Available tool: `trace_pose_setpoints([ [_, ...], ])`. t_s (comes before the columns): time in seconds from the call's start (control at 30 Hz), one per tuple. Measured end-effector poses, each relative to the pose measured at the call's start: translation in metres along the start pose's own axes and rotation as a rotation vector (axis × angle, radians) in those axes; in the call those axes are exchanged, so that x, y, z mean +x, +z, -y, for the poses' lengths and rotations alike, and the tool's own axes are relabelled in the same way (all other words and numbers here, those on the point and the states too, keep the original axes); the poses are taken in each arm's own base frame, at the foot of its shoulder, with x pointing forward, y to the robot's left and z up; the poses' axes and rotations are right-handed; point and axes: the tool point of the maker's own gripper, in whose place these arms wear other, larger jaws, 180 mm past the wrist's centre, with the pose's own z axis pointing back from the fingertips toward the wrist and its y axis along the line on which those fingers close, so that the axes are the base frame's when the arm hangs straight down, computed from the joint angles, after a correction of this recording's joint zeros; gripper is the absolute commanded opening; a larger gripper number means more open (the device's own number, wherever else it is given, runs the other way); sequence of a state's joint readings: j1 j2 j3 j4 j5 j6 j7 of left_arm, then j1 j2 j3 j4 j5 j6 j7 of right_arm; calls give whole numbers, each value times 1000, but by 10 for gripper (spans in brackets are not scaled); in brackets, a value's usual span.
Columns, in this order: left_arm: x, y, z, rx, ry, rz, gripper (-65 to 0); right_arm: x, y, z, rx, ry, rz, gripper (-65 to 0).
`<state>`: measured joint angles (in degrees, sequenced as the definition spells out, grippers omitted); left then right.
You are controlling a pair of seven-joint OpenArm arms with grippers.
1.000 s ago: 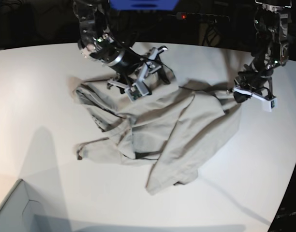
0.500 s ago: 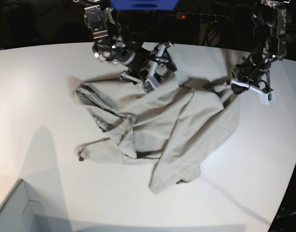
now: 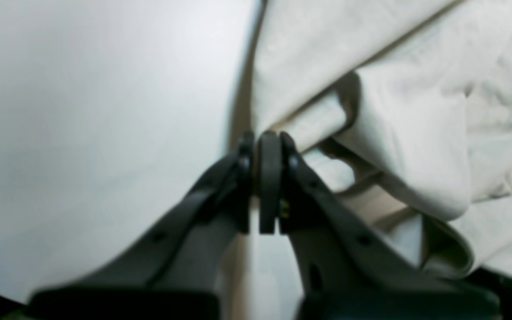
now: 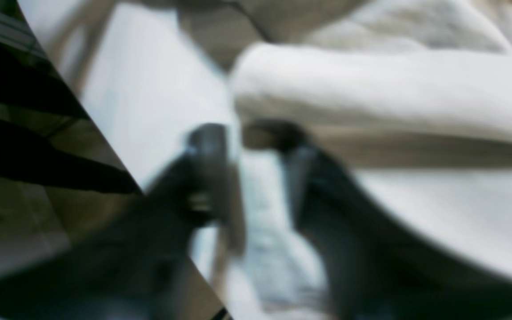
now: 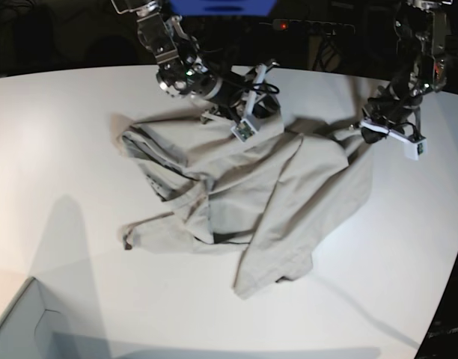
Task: Layout the t-shirt on the table in an organized manner, then fold the t-shirt properly
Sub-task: 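Pull the grasped shirt edge away from the body with both grippers, then lift the shirt with both grippers, swing it up and lay it flat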
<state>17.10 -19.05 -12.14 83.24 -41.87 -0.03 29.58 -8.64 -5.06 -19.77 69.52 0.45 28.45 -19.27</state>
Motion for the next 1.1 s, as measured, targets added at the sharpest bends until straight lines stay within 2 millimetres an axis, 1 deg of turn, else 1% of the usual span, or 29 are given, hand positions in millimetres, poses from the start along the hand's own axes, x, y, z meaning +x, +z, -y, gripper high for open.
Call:
trace_pose_setpoints([
  [0.03, 1, 0, -1, 2, 0, 2, -650, -1, 1, 2, -5, -1, -4, -650],
  [0.13, 0, 0, 0, 0, 1, 1, -650, 0, 9, 22, -52, -42, 6, -650],
  [0.2, 2, 1, 1, -4, -2, 6, -650, 2, 23, 43, -116, -59, 19, -650],
  [0.23, 3, 1, 2, -4, -2, 9, -650, 1, 33, 56, -157, -60, 19, -650],
  [0.3, 4, 1, 2, -4, -3, 9, -650, 4, 63, 84, -268, -72, 45, -650],
  [0.37, 7, 0, 4, -10, 1, 16, -650, 15, 89, 100, -343, -78, 97, -650],
  [0.47, 11, 1, 8, -18, -4, 24, -650, 42, 125, 120, -440, -67, 195, -650],
  [0.53, 25, 6, 21, -49, -22, 61, -650, 59, 150, 132, -506, -54, 259, -650],
  [0.57, 34, 8, 29, -69, -32, 89, -650, 63, 163, 140, -543, -52, 281, -650],
  [0.63, 48, 11, 37, -88, -49, 123, -650, 60, 178, 150, -586, -60, 281, -650],
  [0.7, 57, 15, 44, -106, -67, 141, -650, 56, 190, 159, -616, -66, 273, -650],
  [0.77, 68, 16, 52, -121, -73, 166, -650, 57, 201, 168, -654, -83, 295, -650],
  [0.9, 98, 15, 70, -161, -81, 229, -650, 51, 219, 182, -719, -122, 309, -650],
  [0.97, 114, 15, 79, -182, -86, 262, -650, 52, 223, 183, -730, -119, 316, -650],
  [1.03, 123, 16, 85, -193, -86, 285, -650, 51, 223, 182, -726, -123, 317, -650],
  [1.1, 121, 12, 91, -201, -99, 275, -650, 49, 223, 181, -723, -125, 313, -650],
])
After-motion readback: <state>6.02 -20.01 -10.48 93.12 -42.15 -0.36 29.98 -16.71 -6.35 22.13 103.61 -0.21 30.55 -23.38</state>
